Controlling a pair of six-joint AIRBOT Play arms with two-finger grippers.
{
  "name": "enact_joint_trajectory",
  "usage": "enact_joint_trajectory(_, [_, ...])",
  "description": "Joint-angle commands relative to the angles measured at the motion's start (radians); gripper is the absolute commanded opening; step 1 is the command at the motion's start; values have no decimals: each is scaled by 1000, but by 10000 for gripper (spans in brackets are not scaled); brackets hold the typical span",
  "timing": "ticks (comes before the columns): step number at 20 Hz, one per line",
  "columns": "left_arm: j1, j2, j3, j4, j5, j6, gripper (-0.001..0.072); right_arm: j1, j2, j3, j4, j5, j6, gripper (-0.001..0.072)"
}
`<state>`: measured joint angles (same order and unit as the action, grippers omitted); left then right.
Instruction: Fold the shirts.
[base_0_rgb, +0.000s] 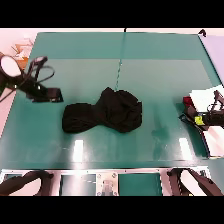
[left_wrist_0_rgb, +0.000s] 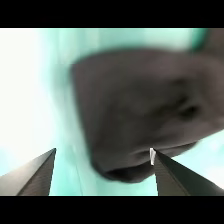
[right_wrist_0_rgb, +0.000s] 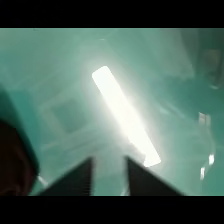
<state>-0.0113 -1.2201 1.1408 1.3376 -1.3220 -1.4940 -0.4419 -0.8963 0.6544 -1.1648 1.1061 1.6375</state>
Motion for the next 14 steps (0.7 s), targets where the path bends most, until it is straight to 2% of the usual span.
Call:
enact_joint_trajectory(1, [77, -12, -195, -59, 145, 5, 669, 0, -91, 0, 191, -30, -174, 317])
enact_joint_trajectory(3, [77, -36, -277, -124, 261, 11, 669, 3, -172, 0, 334, -65, -278, 344])
enact_joint_trajectory(4, [77, -52, -303, -174, 307, 12, 669, 9, -213, 0, 407, -90, -329, 457])
enact_joint_trajectory(5, [76, -70, -321, -238, 344, 29, 668, 21, -252, 2, 475, -106, -383, 521])
enact_joint_trajectory(8, [77, -123, -330, -475, 390, 176, 665, 93, -394, 45, 646, -116, -495, 521])
enact_joint_trajectory(9, [77, -133, -329, -523, 399, 209, 523, 125, -444, 74, 660, -116, -498, 521])
enact_joint_trajectory(11, [77, -136, -329, -551, 405, 268, 130, 198, -547, 151, 660, -116, -497, 521])
enact_joint_trajectory(12, [77, -136, -329, -549, 403, 275, 22, 236, -597, 196, 660, -116, -497, 521])
enact_joint_trajectory(14, [77, -136, -329, -537, 403, 275, 23, 300, -684, 293, 660, -116, -493, 520])
